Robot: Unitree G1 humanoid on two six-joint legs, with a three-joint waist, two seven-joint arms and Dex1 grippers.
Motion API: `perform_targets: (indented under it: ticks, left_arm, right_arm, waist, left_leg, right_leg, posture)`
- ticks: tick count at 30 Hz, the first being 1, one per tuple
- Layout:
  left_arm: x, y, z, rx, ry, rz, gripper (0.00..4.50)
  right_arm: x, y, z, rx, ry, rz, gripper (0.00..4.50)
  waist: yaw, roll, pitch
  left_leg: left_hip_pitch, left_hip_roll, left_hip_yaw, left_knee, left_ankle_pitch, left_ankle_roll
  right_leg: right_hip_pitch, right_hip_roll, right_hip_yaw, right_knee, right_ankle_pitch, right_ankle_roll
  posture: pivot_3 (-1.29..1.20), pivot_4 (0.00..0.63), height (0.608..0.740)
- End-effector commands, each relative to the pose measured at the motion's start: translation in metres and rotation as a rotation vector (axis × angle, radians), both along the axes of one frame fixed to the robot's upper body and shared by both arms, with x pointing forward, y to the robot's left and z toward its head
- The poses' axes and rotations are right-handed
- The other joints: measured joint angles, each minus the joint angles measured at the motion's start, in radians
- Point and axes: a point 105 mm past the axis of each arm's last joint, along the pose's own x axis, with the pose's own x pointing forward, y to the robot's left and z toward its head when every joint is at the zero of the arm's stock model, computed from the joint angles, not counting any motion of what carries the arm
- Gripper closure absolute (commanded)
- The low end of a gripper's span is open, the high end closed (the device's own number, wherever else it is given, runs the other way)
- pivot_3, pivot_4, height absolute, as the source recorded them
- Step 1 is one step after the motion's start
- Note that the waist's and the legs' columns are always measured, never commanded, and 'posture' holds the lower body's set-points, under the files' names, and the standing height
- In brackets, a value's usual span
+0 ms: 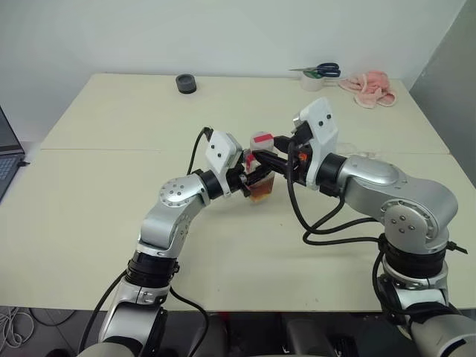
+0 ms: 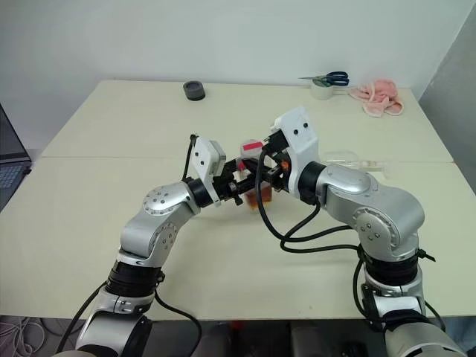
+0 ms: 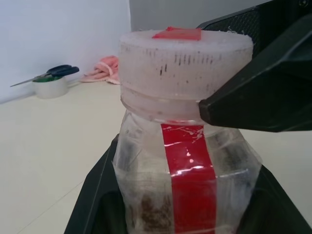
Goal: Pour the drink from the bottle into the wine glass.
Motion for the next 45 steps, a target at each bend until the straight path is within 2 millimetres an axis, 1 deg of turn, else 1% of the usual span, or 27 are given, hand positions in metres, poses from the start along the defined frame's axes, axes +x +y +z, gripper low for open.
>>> perform_targets:
  ticks: [1,5,9,11,14,15,16,18,21,23,28,31,33,36,40,45]
  left_arm:
    - [-0.009,-0.003,0.015,-0.018,-0.068,-0.030,2.68]
    - [-0.013,-0.005,0.015,-0.011,-0.067,-0.051,2.68]
    - [-0.015,-0.005,0.017,-0.012,-0.068,-0.054,2.68]
    - [-0.016,-0.005,0.016,-0.008,-0.064,-0.057,2.68]
    - [-0.019,-0.005,0.014,-0.003,-0.061,-0.060,2.68]
    - [-0.020,-0.005,0.015,-0.003,-0.062,-0.059,2.68]
    - [-0.020,-0.004,0.015,-0.004,-0.063,-0.053,2.68]
    - [-0.019,-0.001,0.016,-0.005,-0.061,-0.037,2.68]
    - [-0.019,0.001,0.014,-0.005,-0.055,-0.028,2.68]
    - [-0.020,0.001,0.013,-0.005,-0.054,-0.027,2.68]
    - [-0.019,-0.002,0.014,-0.008,-0.050,-0.036,2.68]
    - [-0.021,-0.005,0.014,-0.009,-0.047,-0.063,2.68]
    - [-0.024,-0.008,0.013,0.001,-0.042,-0.097,2.68]
    - [-0.031,-0.013,0.011,0.020,-0.034,-0.155,2.68]
    - [-0.040,-0.017,0.009,0.042,-0.022,-0.217,2.68]
    - [-0.047,-0.018,0.008,0.046,-0.008,-0.248,2.68]
  right_arm:
    - [-0.001,-0.005,0.019,-0.008,-0.104,0.090,2.51]
    - [0.006,-0.007,0.021,-0.054,-0.133,0.222,2.51]
    - [0.002,-0.005,0.023,-0.071,-0.132,0.397,2.53]
    - [0.000,-0.006,0.019,-0.084,-0.121,0.479,2.53]
    - [0.012,-0.008,0.018,-0.101,-0.130,0.463,2.53]
    - [0.013,-0.008,0.020,-0.093,-0.132,0.457,2.53]
    - [0.009,-0.008,0.023,-0.080,-0.131,0.472,2.53]
    - [-0.007,-0.006,0.031,-0.032,-0.129,0.518,2.53]
    - [-0.022,0.000,0.033,0.000,-0.118,0.545,2.53]
    - [-0.026,0.002,0.033,0.006,-0.112,0.539,2.53]
    - [-0.027,0.003,0.036,0.031,-0.108,0.514,2.53]
    - [-0.029,0.004,0.034,0.013,-0.095,0.561,2.53]
    - [-0.033,0.005,0.034,0.005,-0.084,0.636,2.53]
    - [-0.042,0.003,0.038,0.011,-0.079,0.769,2.53]
    - [-0.050,0.000,0.043,0.018,-0.077,0.905,2.53]
    - [-0.059,-0.006,0.039,-0.003,-0.074,1.019,2.53]
  waist:
    - [0.000,0.000,0.000]
    - [0.000,0.000,0.000]
    - [-0.001,0.000,0.000]
    - [0.000,0.000,0.000]
    - [-0.001,0.000,0.000]
    - [-0.001,0.000,0.000]
    - [0.000,0.000,0.000]
    - [0.001,0.000,0.000]
    - [0.002,0.000,0.000]
    - [0.003,0.000,0.000]
    - [0.002,0.000,0.000]
    - [0.002,0.000,0.000]
    - [0.002,0.000,0.000]
    - [0.002,0.000,0.000]
    - [0.001,0.000,0.000]
    - [0.001,0.000,0.000]
  left_leg:
    - [0.000,0.000,0.000,0.000,0.000,0.000]
    - [0.000,-0.002,0.001,0.000,0.000,0.000]
    - [0.000,-0.001,0.000,0.000,0.000,0.000]
    - [0.000,-0.001,0.000,0.000,0.000,0.000]
    - [0.000,-0.001,0.001,0.000,0.000,0.000]
    - [0.000,0.000,0.001,0.000,0.000,0.000]
    - [0.000,0.000,0.000,0.000,0.000,0.000]
    - [0.000,0.000,0.000,0.000,0.000,0.000]
    - [-0.001,0.002,-0.002,0.000,0.000,0.000]
    - [-0.001,0.002,-0.002,0.000,0.000,0.000]
    - [-0.001,0.001,-0.001,0.001,0.000,0.000]
    - [-0.001,0.000,-0.001,0.001,0.000,0.001]
    - [-0.001,0.000,-0.001,0.001,0.000,0.001]
    - [-0.001,0.000,0.000,0.001,0.000,0.001]
    - [-0.001,0.000,0.000,0.000,0.000,0.001]
    - [-0.001,0.000,0.000,0.000,0.000,0.001]
  right_leg:
    - [0.000,0.000,0.000,0.000,0.000,0.000]
    - [0.000,0.000,0.000,-0.001,0.000,0.000]
    - [0.000,0.000,0.000,-0.001,0.000,0.000]
    - [0.000,0.000,0.000,-0.001,0.000,0.000]
    - [0.000,0.000,0.000,-0.001,0.000,0.000]
    - [0.000,0.000,0.000,-0.001,0.000,0.000]
    - [0.000,0.000,0.000,-0.001,0.000,0.000]
    - [0.000,-0.001,0.000,-0.001,0.000,0.000]
    - [0.000,-0.002,0.000,-0.001,0.000,0.000]
    - [0.000,-0.003,0.000,-0.002,0.000,0.000]
    - [0.000,-0.002,0.000,0.000,0.000,0.000]
    - [0.000,-0.001,-0.001,0.001,0.000,0.000]
    - [0.000,-0.001,-0.001,0.000,0.000,0.000]
    - [0.000,-0.001,-0.001,0.000,0.000,0.000]
    - [0.000,-0.001,-0.001,-0.001,0.000,0.000]
    - [0.000,-0.001,-0.001,-0.001,0.000,0.000]
  posture:
    - [0.00,0.150,0.740]
    - [0.00,0.150,0.740]
    - [0.00,0.150,0.740]
    - [0.00,0.150,0.740]
    - [0.00,0.150,0.740]
    - [0.00,0.150,0.740]
    - [0.00,0.150,0.740]
    - [0.00,0.150,0.740]
    - [0.00,0.150,0.740]
    - [0.00,0.150,0.740]
    - [0.00,0.150,0.740]
    - [0.00,0.150,0.740]
    - [0.00,0.150,0.740]
    - [0.00,0.150,0.740]
    - [0.00,0.150,0.740]
    - [0.00,0.150,0.740]
